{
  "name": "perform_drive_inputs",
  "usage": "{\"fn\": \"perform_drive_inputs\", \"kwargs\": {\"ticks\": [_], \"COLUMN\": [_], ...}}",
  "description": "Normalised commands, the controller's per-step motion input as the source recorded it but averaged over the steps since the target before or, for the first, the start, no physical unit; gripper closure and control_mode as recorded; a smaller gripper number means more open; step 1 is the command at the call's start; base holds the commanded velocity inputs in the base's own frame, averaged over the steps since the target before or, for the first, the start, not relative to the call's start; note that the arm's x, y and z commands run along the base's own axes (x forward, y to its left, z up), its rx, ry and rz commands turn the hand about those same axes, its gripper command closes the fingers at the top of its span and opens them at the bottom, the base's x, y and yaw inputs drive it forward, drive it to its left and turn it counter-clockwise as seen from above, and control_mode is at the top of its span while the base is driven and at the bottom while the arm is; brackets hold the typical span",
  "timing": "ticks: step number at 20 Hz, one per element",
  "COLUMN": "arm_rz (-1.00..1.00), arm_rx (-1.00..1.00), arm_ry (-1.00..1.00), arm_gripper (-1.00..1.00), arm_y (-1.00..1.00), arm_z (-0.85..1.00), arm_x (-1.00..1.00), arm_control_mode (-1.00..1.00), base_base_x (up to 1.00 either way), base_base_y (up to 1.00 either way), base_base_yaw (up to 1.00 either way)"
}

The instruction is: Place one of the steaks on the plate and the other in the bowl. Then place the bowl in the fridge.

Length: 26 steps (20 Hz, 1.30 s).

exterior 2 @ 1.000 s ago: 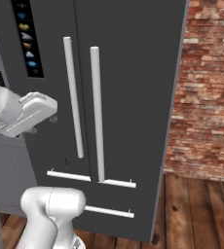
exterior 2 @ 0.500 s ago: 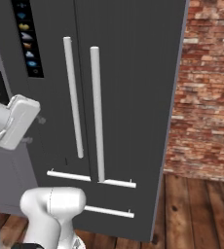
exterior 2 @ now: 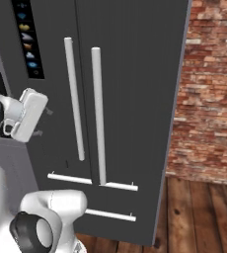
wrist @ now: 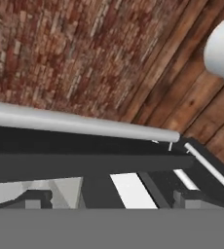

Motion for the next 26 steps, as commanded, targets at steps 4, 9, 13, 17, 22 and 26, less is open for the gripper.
{"fn": "perform_drive_inputs", "kwargs": {"ticks": [4, 9, 13, 17, 22, 26], "arm_rz": [0.27, 0.20, 0.06, 0.01, 0.01, 0.00], "arm_rx": [0.00, 0.00, 0.00, -0.02, -0.03, -0.04], "arm_ry": [0.00, 0.02, 0.06, 0.07, 0.07, 0.06], "arm_gripper": [-1.00, -1.00, -1.00, -1.00, -1.00, -1.00], "arm_y": [-0.32, -0.40, -0.36, -0.33, -0.53, -0.50], "arm_z": [-0.02, -0.17, -0.17, -0.03, 0.00, 0.00], "arm_x": [0.48, 0.29, 0.04, 0.00, 0.00, 0.00], "arm_control_mode": [-1.00, -1.00, -1.00, -1.00, -1.00, -1.00], "base_base_x": [0.00, 0.00, 0.00, 0.00, 0.00, 0.00], "base_base_y": [0.00, 0.00, 0.00, 0.00, 0.00, 0.00], "base_base_yaw": [0.00, 0.00, 0.00, 0.00, 0.00, 0.00]}}
